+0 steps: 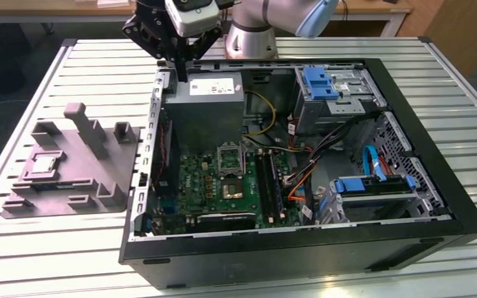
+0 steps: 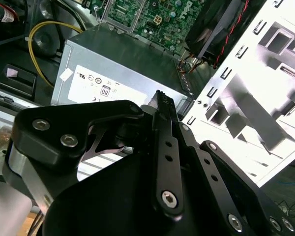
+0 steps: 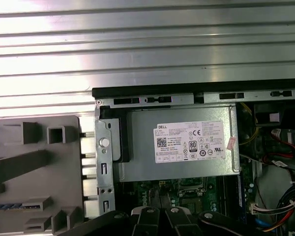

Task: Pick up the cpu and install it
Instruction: 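Reach for the cpu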

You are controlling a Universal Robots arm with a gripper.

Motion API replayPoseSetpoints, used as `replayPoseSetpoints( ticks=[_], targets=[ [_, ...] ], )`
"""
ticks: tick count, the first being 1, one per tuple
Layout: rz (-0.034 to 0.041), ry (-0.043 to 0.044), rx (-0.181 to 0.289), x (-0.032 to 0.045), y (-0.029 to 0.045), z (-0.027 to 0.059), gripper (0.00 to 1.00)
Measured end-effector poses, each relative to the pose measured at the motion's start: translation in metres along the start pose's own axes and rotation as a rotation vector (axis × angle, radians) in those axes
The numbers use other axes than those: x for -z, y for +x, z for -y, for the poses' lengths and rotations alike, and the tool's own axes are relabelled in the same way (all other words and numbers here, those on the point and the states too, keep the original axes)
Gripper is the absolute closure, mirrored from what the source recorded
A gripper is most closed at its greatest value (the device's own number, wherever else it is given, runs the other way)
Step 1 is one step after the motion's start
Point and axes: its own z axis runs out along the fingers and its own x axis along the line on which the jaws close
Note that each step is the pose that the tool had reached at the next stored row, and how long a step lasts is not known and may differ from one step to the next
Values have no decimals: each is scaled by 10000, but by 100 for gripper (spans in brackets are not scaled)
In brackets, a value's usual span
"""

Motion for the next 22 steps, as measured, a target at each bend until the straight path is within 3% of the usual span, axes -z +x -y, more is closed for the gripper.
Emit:
replayPoseSetpoints(
  ticks=[22],
  targets=[
    [0, 0, 0, -2, 59, 4, 89]
  ],
)
